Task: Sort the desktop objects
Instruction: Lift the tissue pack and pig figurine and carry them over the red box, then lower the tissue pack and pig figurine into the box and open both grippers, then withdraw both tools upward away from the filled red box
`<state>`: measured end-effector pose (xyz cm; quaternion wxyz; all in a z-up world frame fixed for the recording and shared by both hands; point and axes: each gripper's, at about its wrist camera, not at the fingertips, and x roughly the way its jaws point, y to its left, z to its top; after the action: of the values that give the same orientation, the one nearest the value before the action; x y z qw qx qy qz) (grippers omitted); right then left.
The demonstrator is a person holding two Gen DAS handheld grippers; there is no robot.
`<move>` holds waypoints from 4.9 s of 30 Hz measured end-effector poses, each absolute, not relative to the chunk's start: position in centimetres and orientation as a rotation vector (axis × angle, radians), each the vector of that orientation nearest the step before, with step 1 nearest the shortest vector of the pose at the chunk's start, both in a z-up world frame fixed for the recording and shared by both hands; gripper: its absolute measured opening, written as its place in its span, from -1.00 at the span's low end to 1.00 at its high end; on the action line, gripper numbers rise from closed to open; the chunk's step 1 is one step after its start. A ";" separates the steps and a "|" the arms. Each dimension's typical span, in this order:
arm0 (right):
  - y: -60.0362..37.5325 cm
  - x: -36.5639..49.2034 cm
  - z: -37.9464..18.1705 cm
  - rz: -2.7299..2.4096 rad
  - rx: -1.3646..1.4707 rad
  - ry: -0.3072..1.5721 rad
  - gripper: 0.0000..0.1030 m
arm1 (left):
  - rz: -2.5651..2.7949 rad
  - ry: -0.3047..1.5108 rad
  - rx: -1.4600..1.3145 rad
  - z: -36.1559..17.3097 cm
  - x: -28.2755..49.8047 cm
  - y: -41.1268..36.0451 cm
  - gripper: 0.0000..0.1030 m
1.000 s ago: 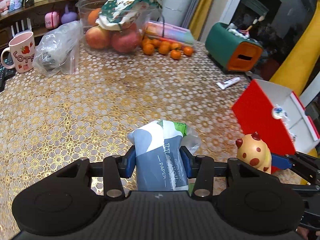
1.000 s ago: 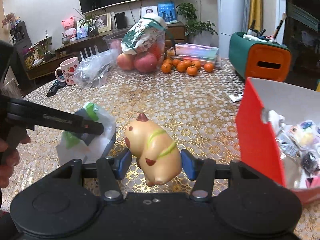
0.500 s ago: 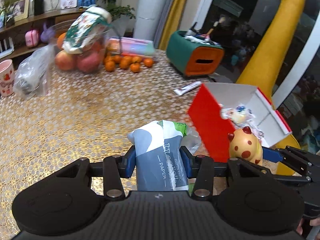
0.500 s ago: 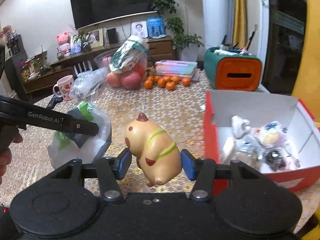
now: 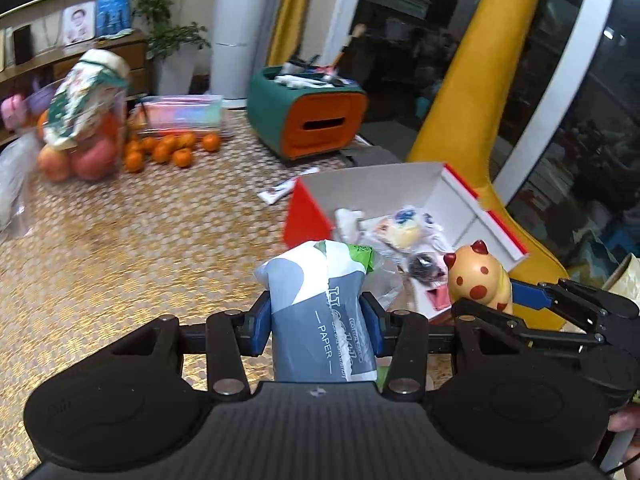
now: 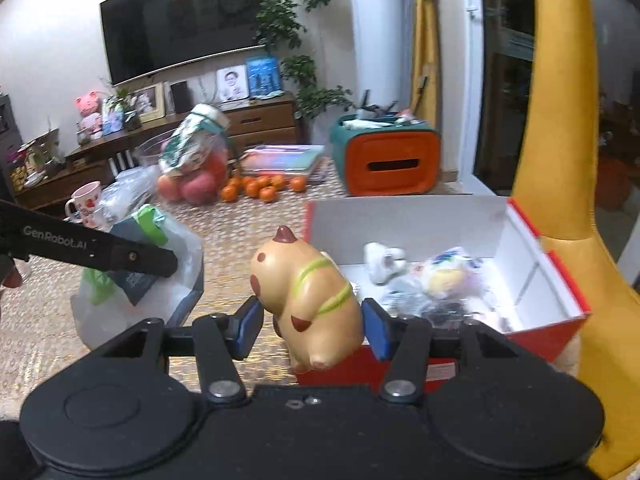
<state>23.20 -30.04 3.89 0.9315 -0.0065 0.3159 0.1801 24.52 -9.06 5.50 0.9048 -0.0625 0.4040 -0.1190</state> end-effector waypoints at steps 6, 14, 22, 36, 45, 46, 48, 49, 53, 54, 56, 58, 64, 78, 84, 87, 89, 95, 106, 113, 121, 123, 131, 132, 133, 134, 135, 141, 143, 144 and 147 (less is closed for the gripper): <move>-34.0 24.1 4.0 0.305 0.003 0.637 0.02 | -0.286 0.833 -0.097 5.9 25.9 -12.6 -0.14; -38.0 26.4 3.9 0.234 0.000 0.635 0.03 | -0.331 0.809 -0.057 6.7 28.8 -16.8 -0.14; -39.6 29.8 2.6 0.191 -0.001 0.666 0.03 | -0.312 0.822 -0.008 5.4 33.3 -20.2 -0.14; -39.3 34.7 0.1 0.251 -0.076 0.827 0.03 | -0.283 0.919 0.042 1.1 39.8 -22.3 -0.13; -39.1 36.9 -1.8 0.251 -0.114 0.877 0.03 | -0.280 0.968 0.067 -1.5 42.0 -22.7 -0.13; -39.1 37.0 -2.0 0.253 -0.115 0.881 0.03 | -0.280 0.975 0.067 -1.9 42.2 -22.6 -0.13; -39.0 37.2 -2.4 0.266 -0.122 0.890 0.02 | -0.282 0.985 0.074 -2.4 42.4 -22.6 -0.13; -38.9 37.1 -2.5 0.267 -0.129 0.890 0.03 | -0.283 0.990 0.077 -2.6 42.5 -22.7 -0.13; -38.5 37.0 -2.6 0.275 -0.159 0.880 0.03 | -0.289 1.010 0.088 -3.2 42.9 -22.9 -0.12; -38.5 36.9 -2.6 0.275 -0.166 0.878 0.03 | -0.289 1.014 0.092 -3.3 43.0 -22.9 -0.12; -38.3 36.7 -2.6 0.275 -0.185 0.873 0.03 | -0.288 1.029 0.091 -3.6 43.3 -22.9 -0.11; -38.1 36.7 -2.5 0.275 -0.204 0.869 0.05 | -0.287 1.038 0.086 -3.7 43.4 -22.9 -0.09; -37.9 36.8 -2.6 0.274 -0.210 0.866 0.11 | -0.298 1.022 0.069 -3.3 43.0 -22.7 0.07; -38.4 35.8 -1.0 0.266 -0.200 0.820 0.40 | -0.299 0.980 0.033 -1.3 41.0 -21.5 0.33; -38.3 34.2 0.4 0.281 -0.194 0.797 0.42 | -0.310 0.963 0.018 0.0 38.9 -20.7 0.33; -38.2 33.3 1.1 0.289 -0.188 0.786 0.44 | -0.318 0.951 0.011 0.7 37.8 -20.3 0.33; -38.0 32.7 1.5 0.293 -0.186 0.780 0.44 | -0.318 0.937 0.011 1.2 36.8 -20.1 0.33; -37.5 30.8 2.7 0.319 -0.174 0.760 0.50 | -0.323 0.902 0.000 2.6 33.9 -19.1 0.33; -36.7 27.7 4.0 0.351 -0.130 0.704 0.65 | -0.344 0.850 -0.018 4.0 29.1 -17.6 0.33; -36.7 26.5 4.2 0.356 -0.091 0.694 0.69 | -0.350 0.831 -0.013 4.3 27.1 -17.0 0.33; -36.6 24.4 4.9 0.365 -0.107 0.615 0.89 | -0.334 0.804 -0.008 4.3 25.4 -16.5 0.49; -36.7 24.1 4.8 0.362 -0.097 0.613 0.90 | -0.334 0.801 -0.010 4.3 25.1 -16.3 0.60; -36.5 22.9 4.6 0.357 -0.071 0.587 0.97 | -0.327 0.768 0.010 4.2 23.5 -15.9 0.69; -36.5 22.7 4.6 0.354 -0.067 0.579 0.98 | -0.325 0.766 0.009 4.1 23.4 -15.8 0.78; -36.5 22.5 4.6 0.353 -0.064 0.573 0.98 | -0.324 0.762 0.008 4.0 23.2 -15.7 0.82; -36.5 22.4 4.6 0.353 -0.059 0.567 0.98 | -0.322 0.759 0.010 3.9 23.0 -15.6 0.88; -36.5 22.3 4.6 0.351 -0.053 0.563 0.98 | -0.320 0.755 0.011 3.8 22.8 -15.5 0.90; -36.1 21.4 4.1 0.345 -0.030 0.556 0.99 | -0.295 0.735 0.023 3.4 21.6 -14.8 0.91; -36.0 21.1 3.9 0.342 -0.015 0.558 0.99 | -0.291 0.726 0.032 3.3 21.2 -14.7 0.91; -36.0 21.0 3.8 0.340 -0.009 0.559 0.99 | -0.289 0.724 0.034 3.3 21.0 -14.6 0.91; -35.9 20.5 3.7 0.331 0.006 0.553 0.99 | -0.288 0.719 0.032 3.2 20.7 -14.5 0.91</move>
<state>20.46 -35.86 3.69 0.9485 0.0029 0.2718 0.1628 20.68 -14.47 3.18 0.9259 0.0156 0.3504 -0.1404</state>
